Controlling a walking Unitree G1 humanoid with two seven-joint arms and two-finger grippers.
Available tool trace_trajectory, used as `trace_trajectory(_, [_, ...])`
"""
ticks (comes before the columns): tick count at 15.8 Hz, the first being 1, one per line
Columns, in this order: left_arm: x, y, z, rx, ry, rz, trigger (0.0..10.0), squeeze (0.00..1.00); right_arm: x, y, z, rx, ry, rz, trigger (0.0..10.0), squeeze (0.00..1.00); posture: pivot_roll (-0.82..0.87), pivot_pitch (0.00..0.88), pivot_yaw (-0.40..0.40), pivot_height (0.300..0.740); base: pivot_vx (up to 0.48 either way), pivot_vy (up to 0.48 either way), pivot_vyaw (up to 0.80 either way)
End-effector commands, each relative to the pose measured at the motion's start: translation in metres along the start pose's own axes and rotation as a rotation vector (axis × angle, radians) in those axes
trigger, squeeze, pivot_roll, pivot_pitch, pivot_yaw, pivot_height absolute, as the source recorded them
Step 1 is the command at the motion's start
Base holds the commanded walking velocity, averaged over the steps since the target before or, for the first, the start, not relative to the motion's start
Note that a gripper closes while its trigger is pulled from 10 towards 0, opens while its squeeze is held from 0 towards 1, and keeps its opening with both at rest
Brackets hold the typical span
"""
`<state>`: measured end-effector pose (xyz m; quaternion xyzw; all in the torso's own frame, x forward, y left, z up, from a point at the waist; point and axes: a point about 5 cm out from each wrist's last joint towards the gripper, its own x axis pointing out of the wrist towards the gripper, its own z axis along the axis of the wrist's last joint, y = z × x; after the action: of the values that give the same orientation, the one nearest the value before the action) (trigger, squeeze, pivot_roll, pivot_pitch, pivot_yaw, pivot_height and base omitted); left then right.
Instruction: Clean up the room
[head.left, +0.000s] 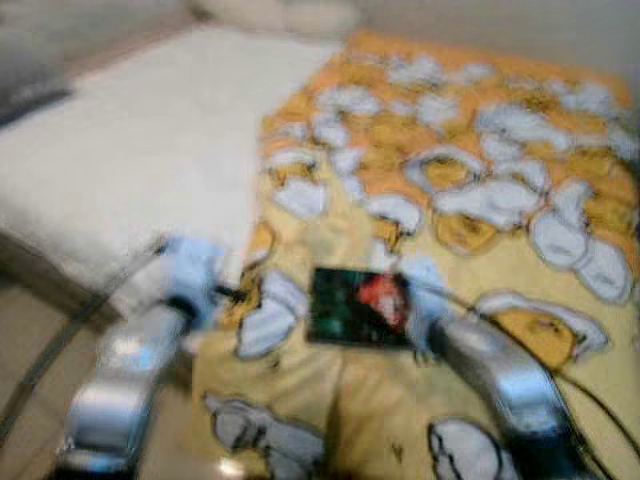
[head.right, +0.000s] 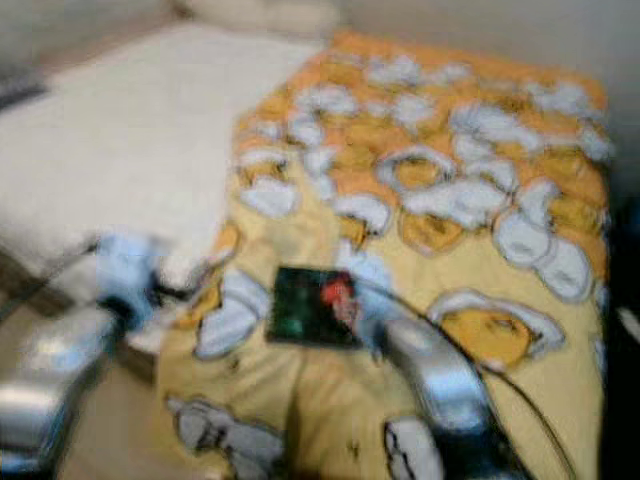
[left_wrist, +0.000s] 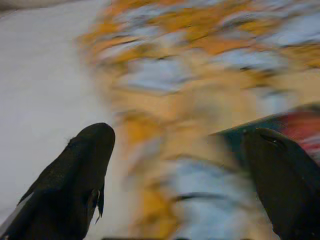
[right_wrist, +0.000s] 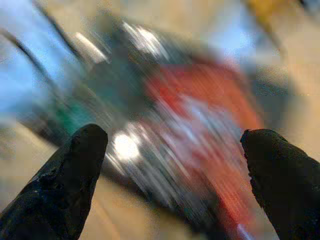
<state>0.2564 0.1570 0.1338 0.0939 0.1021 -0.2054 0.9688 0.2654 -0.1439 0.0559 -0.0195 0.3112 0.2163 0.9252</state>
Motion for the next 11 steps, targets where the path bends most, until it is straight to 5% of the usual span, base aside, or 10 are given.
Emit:
trace_trajectory(1, [-0.0061, 0.0046, -0.0049, 0.016, 0.032, 0.0, 10.0, 0.0, 0.0023, 0.0089, 0.0077, 0.003, -0.026, 0.035, 10.0, 0.0, -0.04, 0.0, 0.007, 0.74, 0.0, 0.0, 0.0])
trace_trajectory(11, [-0.0029, 0.0058, -0.006, -0.004, 0.067, 0.011, 10.0, 0.0, 0.0047, 0.0079, 0.0057, 0.041, -0.01, 0.021, 10.0, 0.0, -0.04, 0.0, 0.013, 0.74, 0.0, 0.0, 0.0])
